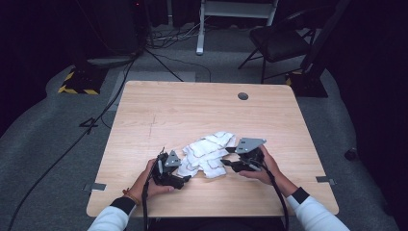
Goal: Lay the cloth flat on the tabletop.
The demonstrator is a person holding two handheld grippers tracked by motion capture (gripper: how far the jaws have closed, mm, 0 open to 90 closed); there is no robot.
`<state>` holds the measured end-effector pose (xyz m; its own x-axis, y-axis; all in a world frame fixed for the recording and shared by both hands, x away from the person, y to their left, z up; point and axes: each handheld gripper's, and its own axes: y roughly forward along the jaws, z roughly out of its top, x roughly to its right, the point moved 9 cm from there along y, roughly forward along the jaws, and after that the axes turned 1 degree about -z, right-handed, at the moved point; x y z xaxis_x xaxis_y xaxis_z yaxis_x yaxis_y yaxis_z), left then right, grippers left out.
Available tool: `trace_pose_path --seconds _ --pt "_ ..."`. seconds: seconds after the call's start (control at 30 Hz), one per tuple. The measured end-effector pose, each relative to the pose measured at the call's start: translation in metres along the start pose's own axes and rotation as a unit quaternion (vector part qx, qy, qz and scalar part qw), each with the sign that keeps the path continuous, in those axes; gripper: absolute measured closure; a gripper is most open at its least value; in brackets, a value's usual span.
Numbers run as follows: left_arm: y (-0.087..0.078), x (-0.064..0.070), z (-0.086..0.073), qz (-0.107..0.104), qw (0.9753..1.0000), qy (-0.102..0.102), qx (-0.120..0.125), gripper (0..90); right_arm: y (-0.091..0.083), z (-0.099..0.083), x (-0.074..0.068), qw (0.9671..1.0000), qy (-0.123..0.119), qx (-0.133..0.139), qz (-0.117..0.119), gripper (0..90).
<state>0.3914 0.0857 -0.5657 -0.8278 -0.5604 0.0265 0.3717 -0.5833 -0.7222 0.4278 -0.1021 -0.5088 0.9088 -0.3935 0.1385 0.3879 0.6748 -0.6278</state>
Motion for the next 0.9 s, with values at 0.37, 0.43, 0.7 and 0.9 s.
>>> trace_pose_path --seconds 0.37,0.43,0.7,0.9 --pt "-0.002 -0.003 0.003 -0.016 0.9997 0.018 0.002 65.1 0.053 0.023 -0.012 0.9996 -0.011 -0.009 0.025 49.5" --pt "-0.002 -0.003 0.003 -0.017 0.9996 0.022 0.001 67.7 0.057 0.022 -0.012 0.9996 -0.01 -0.012 0.024 49.5" --pt "-0.004 -0.003 0.002 -0.022 0.9992 0.033 -0.005 74.5 0.068 0.014 -0.007 0.9991 -0.021 -0.036 0.008 79.6" --pt "-0.005 -0.003 0.002 -0.02 0.9991 0.036 -0.007 78.9 0.049 0.013 0.004 0.9996 -0.013 -0.025 0.0 85.9"
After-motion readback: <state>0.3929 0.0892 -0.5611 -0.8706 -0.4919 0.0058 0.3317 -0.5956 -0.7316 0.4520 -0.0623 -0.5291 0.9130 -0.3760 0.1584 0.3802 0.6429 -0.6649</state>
